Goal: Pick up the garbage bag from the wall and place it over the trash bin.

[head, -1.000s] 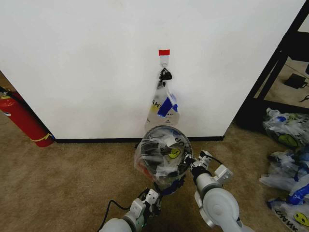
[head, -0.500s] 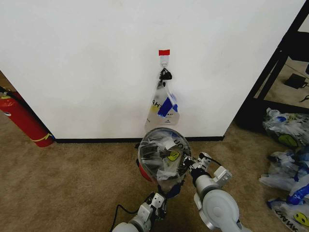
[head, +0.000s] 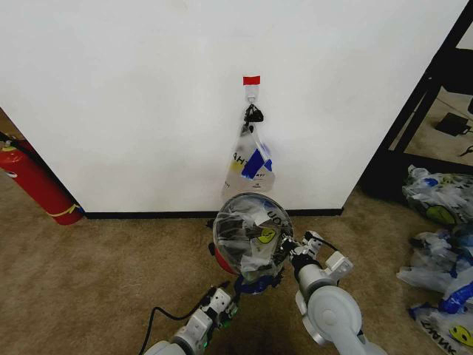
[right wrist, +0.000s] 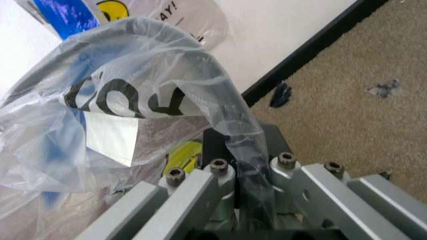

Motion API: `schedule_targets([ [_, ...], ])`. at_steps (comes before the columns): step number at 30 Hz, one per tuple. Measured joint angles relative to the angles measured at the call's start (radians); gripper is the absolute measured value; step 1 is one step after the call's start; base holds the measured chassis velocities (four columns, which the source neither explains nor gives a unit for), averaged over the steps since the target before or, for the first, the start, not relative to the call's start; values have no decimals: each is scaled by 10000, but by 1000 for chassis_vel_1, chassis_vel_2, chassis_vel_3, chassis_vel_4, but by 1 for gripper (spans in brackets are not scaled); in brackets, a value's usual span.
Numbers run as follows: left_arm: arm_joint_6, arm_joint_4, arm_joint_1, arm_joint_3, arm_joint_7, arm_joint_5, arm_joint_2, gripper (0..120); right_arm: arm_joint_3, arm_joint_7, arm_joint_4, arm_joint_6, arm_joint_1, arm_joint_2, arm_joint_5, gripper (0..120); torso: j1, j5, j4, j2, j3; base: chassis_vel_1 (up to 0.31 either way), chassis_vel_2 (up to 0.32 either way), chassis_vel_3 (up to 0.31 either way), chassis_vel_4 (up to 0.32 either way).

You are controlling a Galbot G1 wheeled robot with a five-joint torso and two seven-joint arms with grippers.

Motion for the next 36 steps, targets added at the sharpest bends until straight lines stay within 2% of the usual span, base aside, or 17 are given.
schedule_targets([
  [3,6,-595,389,-535,-160,-602,171,73,8,-12,-148,20,119,-3,-34,0,0,0,0,0,0,0,0,0,0],
  [4,6,-595,389,-535,-160,-602,171,73,8,-12,-148,20,119,-3,-34,0,0,0,0,0,0,0,0,0,0],
  [7,26,-1160,813,-1053,-210,-872,400,86,7,-27,-296,33,231,-11,-87,0,0,2,0,0,0,0,0,0,0],
  [10,106,-1953,1224,-1548,-296,-1150,611,97,6,-50,-488,66,376,-19,-182,0,0,3,2,0,0,0,0,0,0],
  [12,113,-2158,1270,-1695,-371,-1292,632,98,6,-62,-531,88,404,-20,-233,0,0,2,2,0,0,0,0,0,0],
  [16,458,-3169,832,-2409,-756,-2904,845,99,-27,-262,-658,275,418,-59,-852,0,0,2,0,0,0,0,0,0,0],
  [17,458,-3169,832,-2409,-756,-2904,845,99,-27,-262,-658,275,418,-59,-852,0,0,2,0,0,0,0,0,0,0],
  [20,1091,-3636,-114,-2476,-855,-4537,1279,91,-94,-376,-657,447,350,-69,-1417,0,0,2,0,0,0,0,0,0,0],
  [22,1566,-3722,-1110,-2099,-973,-5575,1574,81,-158,-456,-566,539,280,-67,-1859,0,0,3,0,0,0,0,0,0,0],
  [24,2075,-3657,-2237,-1489,-1303,-6042,1643,74,-191,-516,-516,612,236,-52,-2236,0,0,0,1,0,0,0,0,0,0],
  [25,2075,-3657,-2237,-1489,-1303,-6042,1643,74,-191,-516,-516,612,236,-52,-2236,0,0,0,1,0,0,0,0,0,0],
  [28,2821,-3284,-4495,-59,-1909,-6797,1520,61,-230,-649,-513,738,106,-15,-2983,0,1,1,-3,0,1,0,0,0,0],
  [30,3045,-3048,-5374,661,-2092,-7103,1442,55,-237,-677,-513,784,47,-12,-3190,0,1,2,-2,0,1,0,0,0,0],
  [31,3211,-2841,-6042,1267,-2226,-7334,1375,49,-242,-702,-513,809,-16,-19,-3322,0,1,2,-4,0,1,0,0,0,0],
  [32,3211,-2841,-6042,1267,-2226,-7334,1375,49,-242,-702,-513,809,-16,-19,-3322,0,1,2,-4,0,1,0,0,0,0],
  [36,3652,-1868,-8120,3189,-2882,-8343,964,31,-205,-808,-500,943,-170,-54,-3731,0,1,5,2,0,1,0,0,0,0],
])
